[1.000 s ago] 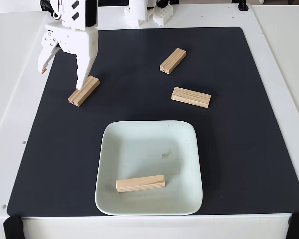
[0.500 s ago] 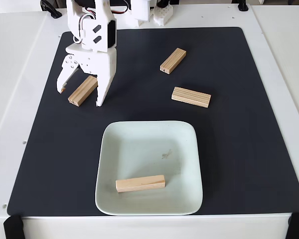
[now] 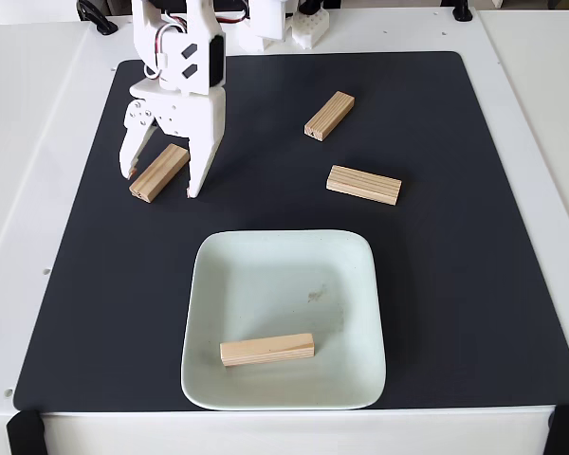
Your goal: Pick up the wooden block and place them on the plate.
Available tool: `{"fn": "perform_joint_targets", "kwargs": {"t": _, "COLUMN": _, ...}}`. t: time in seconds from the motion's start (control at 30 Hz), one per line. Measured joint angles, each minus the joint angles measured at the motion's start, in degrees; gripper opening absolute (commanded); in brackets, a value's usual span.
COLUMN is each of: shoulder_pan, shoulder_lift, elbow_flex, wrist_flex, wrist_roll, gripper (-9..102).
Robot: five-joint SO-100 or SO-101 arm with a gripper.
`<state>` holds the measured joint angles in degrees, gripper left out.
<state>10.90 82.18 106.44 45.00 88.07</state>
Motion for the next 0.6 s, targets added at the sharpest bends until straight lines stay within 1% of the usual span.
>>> {"fn": "perform_joint_targets", "kwargs": {"t": 0.1, "shoulder_pan": -0.44, "shoulder_lift": 2.29, "elbow_flex": 1.67, "wrist_flex": 2.55, "wrist_roll": 0.26, "gripper": 37}}
{"fn": "perform_joint_targets", "kwargs": {"t": 0.6, "shoulder_pan": 1.67, "shoulder_lift": 3.78, "elbow_flex": 3.43, "wrist_flex": 2.64, "wrist_roll": 0.26, "gripper": 37}}
